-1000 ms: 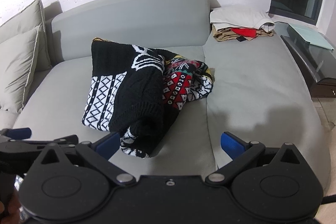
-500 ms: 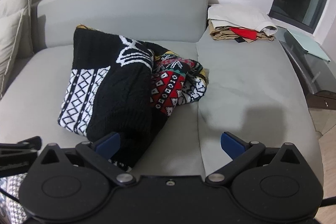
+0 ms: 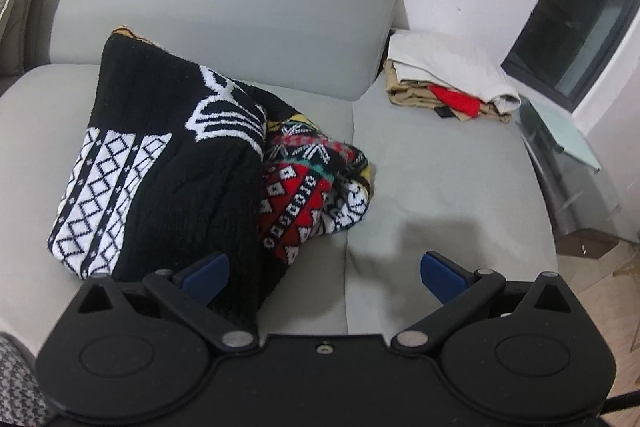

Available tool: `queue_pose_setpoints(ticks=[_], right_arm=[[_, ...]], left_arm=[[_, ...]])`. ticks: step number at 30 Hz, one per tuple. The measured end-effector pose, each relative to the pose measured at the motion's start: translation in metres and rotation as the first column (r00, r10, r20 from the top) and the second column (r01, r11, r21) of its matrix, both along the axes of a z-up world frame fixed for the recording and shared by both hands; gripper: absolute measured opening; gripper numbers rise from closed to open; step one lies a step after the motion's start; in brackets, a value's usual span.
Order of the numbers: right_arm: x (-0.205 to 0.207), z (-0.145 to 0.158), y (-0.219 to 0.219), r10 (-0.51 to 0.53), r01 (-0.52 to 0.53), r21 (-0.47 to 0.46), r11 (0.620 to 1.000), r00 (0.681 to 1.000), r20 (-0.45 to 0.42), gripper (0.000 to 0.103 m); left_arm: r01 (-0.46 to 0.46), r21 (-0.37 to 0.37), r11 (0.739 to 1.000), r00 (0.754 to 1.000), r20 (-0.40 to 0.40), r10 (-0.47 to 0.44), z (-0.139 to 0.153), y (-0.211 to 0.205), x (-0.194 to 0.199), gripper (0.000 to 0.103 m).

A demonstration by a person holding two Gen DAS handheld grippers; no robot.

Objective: Fold clothes
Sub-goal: 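Move the right gripper to the bunched sweater and close on it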

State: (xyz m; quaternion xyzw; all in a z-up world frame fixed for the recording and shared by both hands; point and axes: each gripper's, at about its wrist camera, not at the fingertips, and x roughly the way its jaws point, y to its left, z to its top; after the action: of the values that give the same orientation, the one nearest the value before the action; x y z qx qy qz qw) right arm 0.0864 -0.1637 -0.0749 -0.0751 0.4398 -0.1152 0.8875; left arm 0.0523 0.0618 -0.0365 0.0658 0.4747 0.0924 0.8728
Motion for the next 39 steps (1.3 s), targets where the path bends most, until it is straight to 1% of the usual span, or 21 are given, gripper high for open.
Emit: queue_pose_setpoints(ticks=[4,8,13,16,19,20,23,24,25,27,30,33,36,37,38,39], right_arm=[[0.002,0.002,0.003,0.016,-0.016,-0.01,1.0,1.0,0.008,0.103],[0.002,0.004,0.007,0.035,-0.035,0.014,0.999,0.999,0.009,0.103],[-0.001,0.003,0.012,0.061,-0.062,0.068,0.996,0.998,0.007,0.103],[-0.003,0.006,0.016,0.111,-0.116,0.144,0.983,0.993,0.042,0.103],[-0.005,0.008,0.018,0.158,-0.173,0.221,0.96,0.984,0.083,0.103],[-0.005,0.008,0.019,0.17,-0.187,0.241,0.952,0.981,0.09,0.103],[-0.003,0.008,0.022,0.202,-0.22,0.297,0.929,0.975,0.089,0.103],[-0.003,0.007,0.023,0.202,-0.219,0.304,0.927,0.975,0.087,0.103],[-0.003,0.007,0.023,0.202,-0.219,0.31,0.925,0.976,0.086,0.103],[-0.002,0.006,0.023,0.193,-0.208,0.321,0.924,0.978,0.077,0.103],[0.002,0.003,0.023,0.176,-0.181,0.307,0.934,0.983,0.046,0.103],[0.003,0.002,0.025,0.187,-0.191,0.28,0.941,0.982,0.039,0.103],[0.002,0.001,0.027,0.209,-0.217,0.271,0.938,0.976,0.059,0.103],[0.002,0.0,0.027,0.231,-0.241,0.277,0.93,0.971,0.067,0.103],[0.001,-0.003,0.03,0.267,-0.276,0.287,0.917,0.961,0.07,0.099],[0.001,-0.005,0.034,0.305,-0.31,0.291,0.905,0.95,0.065,0.092]], left_arm=[[0.004,-0.019,1.0,1.0,0.005,-0.004,-0.003,0.003,0.0,0.102],[0.013,-0.006,1.0,1.0,0.018,-0.013,-0.003,0.001,0.002,0.102],[0.004,-0.006,1.0,1.0,0.017,-0.004,-0.005,0.002,0.007,0.102],[-0.004,-0.02,1.0,1.0,0.009,0.004,-0.008,0.008,0.011,0.102],[0.009,-0.075,0.997,1.0,0.0,-0.009,-0.01,0.015,0.012,0.102],[0.021,-0.114,0.993,1.0,-0.005,-0.021,-0.01,0.018,0.012,0.102],[0.053,-0.254,0.966,0.998,-0.016,-0.059,-0.01,0.027,0.011,0.101],[0.058,-0.287,0.956,0.998,-0.016,-0.065,-0.01,0.028,0.01,0.101],[0.063,-0.314,0.947,0.997,-0.014,-0.07,-0.009,0.029,0.01,0.101],[0.056,-0.335,0.941,0.998,-0.019,-0.066,-0.008,0.03,0.009,0.101],[0.036,-0.33,0.943,0.998,-0.032,-0.049,-0.008,0.033,0.011,0.101],[0.005,-0.314,0.949,0.999,-0.046,-0.02,-0.011,0.041,0.013,0.101],[-0.028,-0.246,0.969,0.999,-0.05,0.016,-0.017,0.052,0.014,0.101],[-0.037,-0.218,0.975,0.998,-0.054,0.026,-0.019,0.055,0.014,0.101],[-0.046,-0.189,0.981,0.998,-0.059,0.035,-0.021,0.058,0.014,0.101],[-0.052,-0.178,0.983,0.997,-0.064,0.042,-0.023,0.063,0.014,0.101]])
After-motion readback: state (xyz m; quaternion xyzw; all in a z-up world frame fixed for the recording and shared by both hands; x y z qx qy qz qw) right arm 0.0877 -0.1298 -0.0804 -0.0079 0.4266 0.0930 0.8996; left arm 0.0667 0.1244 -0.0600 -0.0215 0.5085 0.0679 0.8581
